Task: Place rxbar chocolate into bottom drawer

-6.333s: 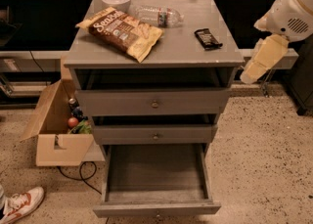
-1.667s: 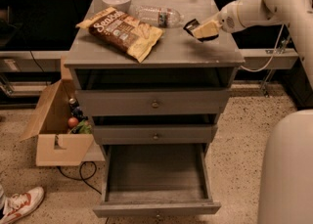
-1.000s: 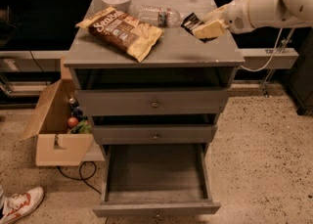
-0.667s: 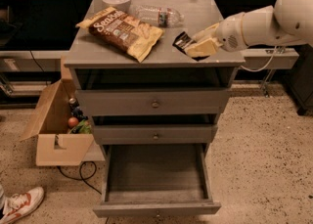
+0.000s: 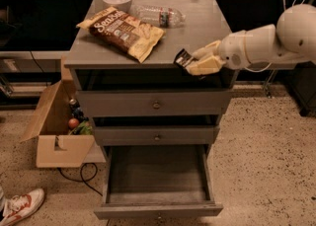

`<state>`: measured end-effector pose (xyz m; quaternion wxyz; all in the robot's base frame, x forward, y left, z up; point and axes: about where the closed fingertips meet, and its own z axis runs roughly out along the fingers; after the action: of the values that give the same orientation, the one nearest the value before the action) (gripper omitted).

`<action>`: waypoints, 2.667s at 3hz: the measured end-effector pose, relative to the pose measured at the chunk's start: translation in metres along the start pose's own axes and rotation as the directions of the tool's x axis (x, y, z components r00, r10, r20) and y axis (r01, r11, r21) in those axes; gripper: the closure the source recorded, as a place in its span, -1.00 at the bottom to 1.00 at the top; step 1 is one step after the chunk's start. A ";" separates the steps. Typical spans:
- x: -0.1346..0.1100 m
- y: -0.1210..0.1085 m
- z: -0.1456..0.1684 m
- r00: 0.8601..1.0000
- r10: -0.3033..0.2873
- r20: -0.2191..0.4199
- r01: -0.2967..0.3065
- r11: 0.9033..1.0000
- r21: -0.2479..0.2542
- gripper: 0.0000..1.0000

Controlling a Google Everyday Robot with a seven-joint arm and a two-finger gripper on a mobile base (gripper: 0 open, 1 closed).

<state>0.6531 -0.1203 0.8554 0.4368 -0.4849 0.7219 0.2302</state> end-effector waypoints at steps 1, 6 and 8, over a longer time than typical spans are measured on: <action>0.059 0.054 0.014 1.000 0.013 -0.016 -0.015 0.994 -0.106 1.00; 0.206 0.152 0.097 0.984 0.170 -0.051 -0.177 0.953 -0.248 1.00; 0.326 0.215 0.226 0.933 0.353 -0.066 -0.350 0.855 -0.383 1.00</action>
Offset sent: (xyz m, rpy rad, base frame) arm -0.1654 0.0109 -0.2436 0.0058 0.3464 0.0886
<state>0.5028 -0.0207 0.4411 0.2849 -0.4211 0.7365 0.4461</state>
